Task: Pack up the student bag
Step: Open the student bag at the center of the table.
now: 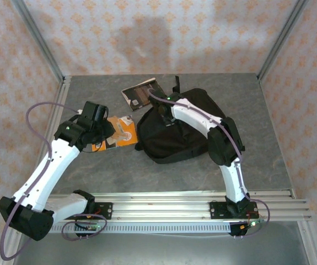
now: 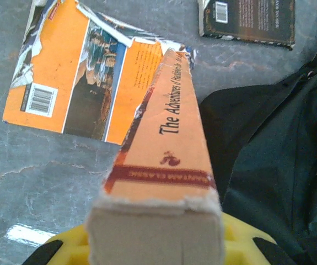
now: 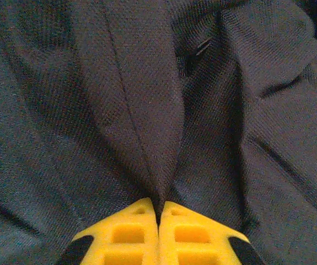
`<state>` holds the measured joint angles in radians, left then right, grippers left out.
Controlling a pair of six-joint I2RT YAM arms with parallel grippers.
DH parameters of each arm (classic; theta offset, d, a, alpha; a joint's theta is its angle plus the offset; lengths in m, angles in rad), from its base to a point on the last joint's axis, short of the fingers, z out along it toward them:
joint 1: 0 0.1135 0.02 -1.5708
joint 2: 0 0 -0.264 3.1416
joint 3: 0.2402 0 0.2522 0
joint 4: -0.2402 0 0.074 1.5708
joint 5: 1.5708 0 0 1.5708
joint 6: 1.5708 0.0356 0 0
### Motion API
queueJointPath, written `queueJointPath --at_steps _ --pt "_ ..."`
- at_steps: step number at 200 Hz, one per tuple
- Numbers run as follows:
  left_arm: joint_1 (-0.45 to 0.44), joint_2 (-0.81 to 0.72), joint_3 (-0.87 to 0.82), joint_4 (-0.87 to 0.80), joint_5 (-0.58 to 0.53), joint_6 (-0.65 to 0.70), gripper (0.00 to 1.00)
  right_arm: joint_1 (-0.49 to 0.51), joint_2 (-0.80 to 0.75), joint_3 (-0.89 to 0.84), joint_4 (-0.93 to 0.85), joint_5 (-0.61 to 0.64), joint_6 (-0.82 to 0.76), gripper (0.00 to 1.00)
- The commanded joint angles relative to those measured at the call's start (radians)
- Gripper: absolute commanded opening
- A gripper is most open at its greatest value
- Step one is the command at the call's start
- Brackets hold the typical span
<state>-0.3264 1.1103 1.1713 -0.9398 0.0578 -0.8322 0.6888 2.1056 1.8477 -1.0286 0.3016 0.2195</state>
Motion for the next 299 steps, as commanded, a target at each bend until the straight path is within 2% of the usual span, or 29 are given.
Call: queueJointPath --at_steps 1,36,73,106,141,181,224,281,299 --pt "0.0 0.02 0.065 -0.018 -0.058 0.041 0.0 -0.029 -0.117 0.043 -0.017 -0.007 -0.027 0.0" --pt "-0.002 0.046 0.088 0.021 -0.02 0.058 0.0 -0.117 -0.257 0.02 0.037 -0.266 -0.07 0.0" --pt "0.0 0.072 0.097 0.074 0.056 0.05 0.0 -0.221 -0.366 -0.066 0.122 -0.522 -0.049 0.0" --pt "0.0 0.08 0.133 0.102 0.092 0.063 0.0 -0.315 -0.432 -0.16 0.215 -0.757 0.021 0.0" --pt "0.0 0.08 0.154 0.177 0.183 0.068 0.0 -0.402 -0.472 -0.258 0.359 -0.988 0.148 0.0" --pt "0.0 0.089 0.141 0.213 0.219 0.071 0.0 -0.426 -0.482 -0.291 0.439 -1.084 0.209 0.0" --pt "0.03 0.096 0.102 0.138 0.126 0.091 0.0 -0.481 -0.487 -0.363 0.615 -1.229 0.373 0.0" --pt "0.039 0.147 0.08 0.291 0.25 0.079 0.0 -0.482 -0.495 -0.419 0.737 -1.299 0.467 0.0" --pt "0.038 0.18 0.079 0.348 0.284 0.077 0.0 -0.482 -0.496 -0.444 0.826 -1.338 0.525 0.0"
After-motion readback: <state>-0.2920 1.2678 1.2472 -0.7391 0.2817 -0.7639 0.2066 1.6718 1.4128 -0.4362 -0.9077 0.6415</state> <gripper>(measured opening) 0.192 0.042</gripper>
